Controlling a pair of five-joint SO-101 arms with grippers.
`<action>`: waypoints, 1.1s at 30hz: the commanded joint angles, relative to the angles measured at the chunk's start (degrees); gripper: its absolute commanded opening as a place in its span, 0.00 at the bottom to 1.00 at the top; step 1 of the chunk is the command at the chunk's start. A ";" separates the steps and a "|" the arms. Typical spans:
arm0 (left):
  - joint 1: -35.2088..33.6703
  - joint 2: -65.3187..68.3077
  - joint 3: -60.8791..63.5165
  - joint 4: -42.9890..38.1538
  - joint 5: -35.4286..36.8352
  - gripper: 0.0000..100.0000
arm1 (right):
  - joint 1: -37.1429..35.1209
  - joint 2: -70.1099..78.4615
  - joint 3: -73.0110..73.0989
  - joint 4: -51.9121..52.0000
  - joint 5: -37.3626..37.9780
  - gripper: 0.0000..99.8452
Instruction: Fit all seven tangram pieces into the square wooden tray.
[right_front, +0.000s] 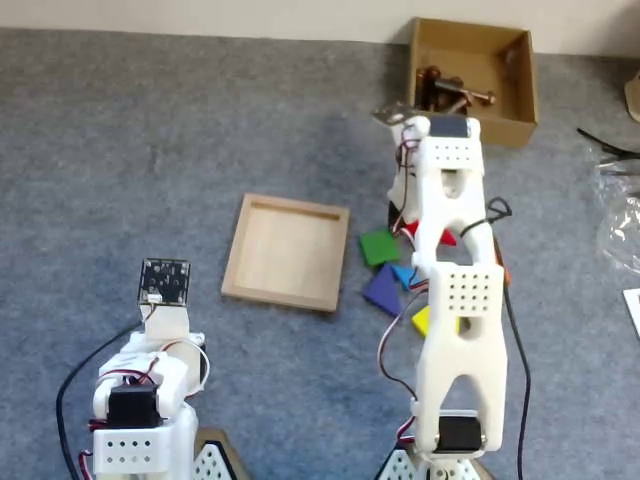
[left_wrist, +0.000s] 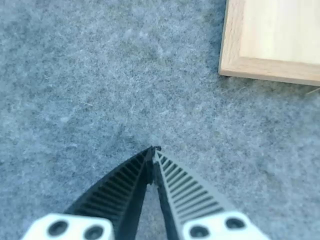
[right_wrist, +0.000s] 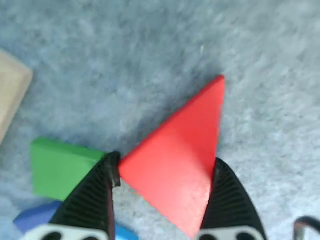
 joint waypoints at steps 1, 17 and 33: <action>-0.92 -0.31 1.27 0.26 -0.44 0.01 | -1.80 -2.86 -5.32 2.95 0.88 0.00; -0.92 -0.31 1.27 0.26 -0.44 0.01 | -10.68 -5.85 -7.60 3.30 0.88 0.00; -0.92 -0.31 1.27 0.26 -0.44 0.01 | -22.11 -18.42 1.98 3.47 1.23 0.00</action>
